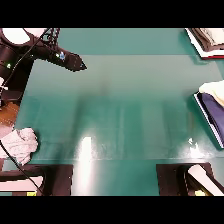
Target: Fold the shirts.
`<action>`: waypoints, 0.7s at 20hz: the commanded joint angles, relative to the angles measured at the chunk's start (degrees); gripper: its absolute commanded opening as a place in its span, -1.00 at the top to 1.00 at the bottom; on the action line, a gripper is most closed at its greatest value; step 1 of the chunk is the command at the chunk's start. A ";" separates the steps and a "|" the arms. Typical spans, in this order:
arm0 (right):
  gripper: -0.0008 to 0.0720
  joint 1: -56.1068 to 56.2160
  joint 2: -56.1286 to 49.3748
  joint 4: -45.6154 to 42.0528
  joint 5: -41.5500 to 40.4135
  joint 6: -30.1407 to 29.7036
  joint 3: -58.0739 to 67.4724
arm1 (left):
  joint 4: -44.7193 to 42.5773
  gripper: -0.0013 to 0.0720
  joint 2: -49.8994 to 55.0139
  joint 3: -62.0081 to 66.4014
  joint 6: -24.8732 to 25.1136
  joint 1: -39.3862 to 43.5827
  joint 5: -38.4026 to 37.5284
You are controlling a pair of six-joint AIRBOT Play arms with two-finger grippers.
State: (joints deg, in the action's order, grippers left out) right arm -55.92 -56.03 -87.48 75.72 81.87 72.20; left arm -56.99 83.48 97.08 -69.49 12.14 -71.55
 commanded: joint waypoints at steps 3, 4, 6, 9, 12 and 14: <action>-0.48 0.61 0.83 -9.81 1.25 4.33 -2.32 | -0.04 0.90 0.04 -0.02 0.52 0.02 0.00; -0.48 1.57 0.83 -6.40 1.16 4.72 -2.32 | -0.04 0.90 0.04 -0.02 0.50 0.02 0.00; -0.47 4.98 0.83 4.42 1.53 4.66 -2.34 | 0.04 0.90 0.02 0.00 0.52 0.02 0.24; -0.40 14.49 0.81 18.64 1.97 4.63 -2.34 | 0.02 0.90 0.02 0.00 0.50 0.02 1.46; 0.50 26.80 0.81 19.98 1.40 4.59 -2.32 | 0.87 0.90 0.02 0.00 0.07 0.02 -0.42; 0.92 33.90 0.81 19.87 0.61 3.96 -2.32 | 1.29 0.90 0.02 0.00 0.07 0.02 -0.04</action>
State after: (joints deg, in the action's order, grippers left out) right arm -31.51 -55.22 -71.11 77.14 86.30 69.93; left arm -56.40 83.48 97.08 -69.10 12.14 -71.44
